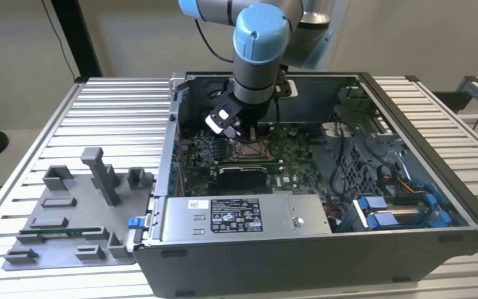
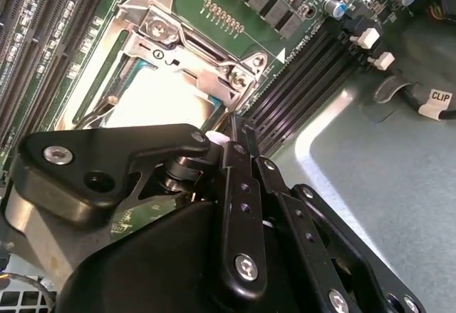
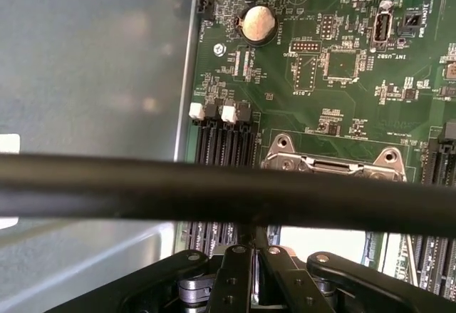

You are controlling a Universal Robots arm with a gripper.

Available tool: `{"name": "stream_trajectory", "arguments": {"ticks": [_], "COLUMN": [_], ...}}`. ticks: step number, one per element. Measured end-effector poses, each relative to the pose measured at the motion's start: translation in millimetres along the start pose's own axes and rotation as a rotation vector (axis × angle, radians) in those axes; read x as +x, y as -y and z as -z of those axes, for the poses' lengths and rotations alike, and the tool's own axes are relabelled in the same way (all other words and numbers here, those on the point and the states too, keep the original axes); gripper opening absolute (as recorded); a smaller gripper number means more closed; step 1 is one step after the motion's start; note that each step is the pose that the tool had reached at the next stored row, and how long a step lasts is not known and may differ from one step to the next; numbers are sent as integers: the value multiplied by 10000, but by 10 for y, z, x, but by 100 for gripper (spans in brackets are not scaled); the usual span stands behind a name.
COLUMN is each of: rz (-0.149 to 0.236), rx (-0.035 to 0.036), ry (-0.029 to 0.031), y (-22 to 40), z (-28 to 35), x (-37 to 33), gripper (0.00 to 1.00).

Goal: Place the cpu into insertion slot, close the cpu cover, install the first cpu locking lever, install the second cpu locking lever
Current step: 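Install the first cpu locking lever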

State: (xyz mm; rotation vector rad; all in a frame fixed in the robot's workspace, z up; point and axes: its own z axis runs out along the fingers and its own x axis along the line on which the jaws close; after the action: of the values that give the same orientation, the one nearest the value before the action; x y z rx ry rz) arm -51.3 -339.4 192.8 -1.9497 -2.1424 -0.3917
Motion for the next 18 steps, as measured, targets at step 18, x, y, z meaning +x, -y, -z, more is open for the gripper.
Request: {"name": "stream_trajectory", "arguments": {"ticks": [18], "rz": [0], "rx": [-7], "ry": [-47], "y": [-17], "z": [73], "x": [15], "gripper": [0]}}
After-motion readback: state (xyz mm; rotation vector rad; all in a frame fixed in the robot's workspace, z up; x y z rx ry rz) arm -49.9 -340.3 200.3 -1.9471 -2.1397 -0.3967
